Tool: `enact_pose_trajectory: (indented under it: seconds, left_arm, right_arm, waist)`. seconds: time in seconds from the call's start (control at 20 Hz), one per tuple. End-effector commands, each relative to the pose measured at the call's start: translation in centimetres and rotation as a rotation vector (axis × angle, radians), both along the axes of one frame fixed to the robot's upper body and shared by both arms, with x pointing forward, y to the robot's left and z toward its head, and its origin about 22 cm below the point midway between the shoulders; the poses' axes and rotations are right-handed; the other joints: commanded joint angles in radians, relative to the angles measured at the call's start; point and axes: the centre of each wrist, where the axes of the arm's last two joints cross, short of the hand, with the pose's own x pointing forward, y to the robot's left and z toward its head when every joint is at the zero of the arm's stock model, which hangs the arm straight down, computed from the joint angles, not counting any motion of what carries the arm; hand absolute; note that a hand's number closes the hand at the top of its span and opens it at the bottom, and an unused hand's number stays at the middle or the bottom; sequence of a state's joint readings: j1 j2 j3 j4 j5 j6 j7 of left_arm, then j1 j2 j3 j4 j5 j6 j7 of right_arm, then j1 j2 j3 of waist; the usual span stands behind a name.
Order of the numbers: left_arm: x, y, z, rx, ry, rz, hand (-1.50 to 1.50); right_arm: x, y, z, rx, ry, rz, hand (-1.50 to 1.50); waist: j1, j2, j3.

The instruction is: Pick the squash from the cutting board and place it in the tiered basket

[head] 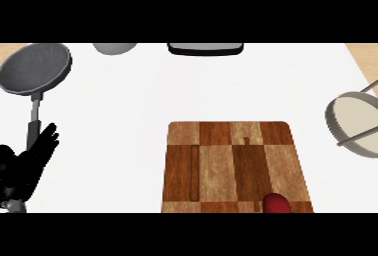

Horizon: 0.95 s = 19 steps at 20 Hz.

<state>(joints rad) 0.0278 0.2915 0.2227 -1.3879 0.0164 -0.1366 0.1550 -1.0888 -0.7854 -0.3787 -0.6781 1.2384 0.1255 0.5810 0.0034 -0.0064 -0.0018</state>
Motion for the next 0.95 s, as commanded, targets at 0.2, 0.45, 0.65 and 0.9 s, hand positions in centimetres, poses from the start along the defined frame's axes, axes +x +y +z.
enact_pose_trajectory:
  seconds: [0.2, 0.45, 0.65, 0.9]
  left_arm:
    - [-1.9, 0.4, -1.3, -0.002, 0.022, 0.026, 0.00]
    - [-3.0, 0.5, -1.7, -0.007, 0.041, 0.040, 0.00]
    - [-3.9, 2.6, -1.6, -0.010, 0.042, 0.087, 0.00]
    - [-4.3, 2.2, -2.0, 0.008, 0.054, 0.116, 0.00]
  right_arm:
    - [-4.0, -2.5, 5.6, 0.165, -0.315, -0.172, -1.50]
    - [-7.7, -3.8, 7.1, 0.351, -0.525, -0.151, -1.50]
    - [-11.8, -5.6, 6.5, 0.409, -0.671, -0.079, -1.50]
    - [-17.9, -7.7, 5.0, 0.466, -0.728, 0.012, -1.50]
  waist:
    - [-0.008, -0.001, 0.001]
    - [-0.046, -0.017, 0.002]
    - [-0.072, -0.022, 0.003]
    - [-0.098, -0.023, 0.004]
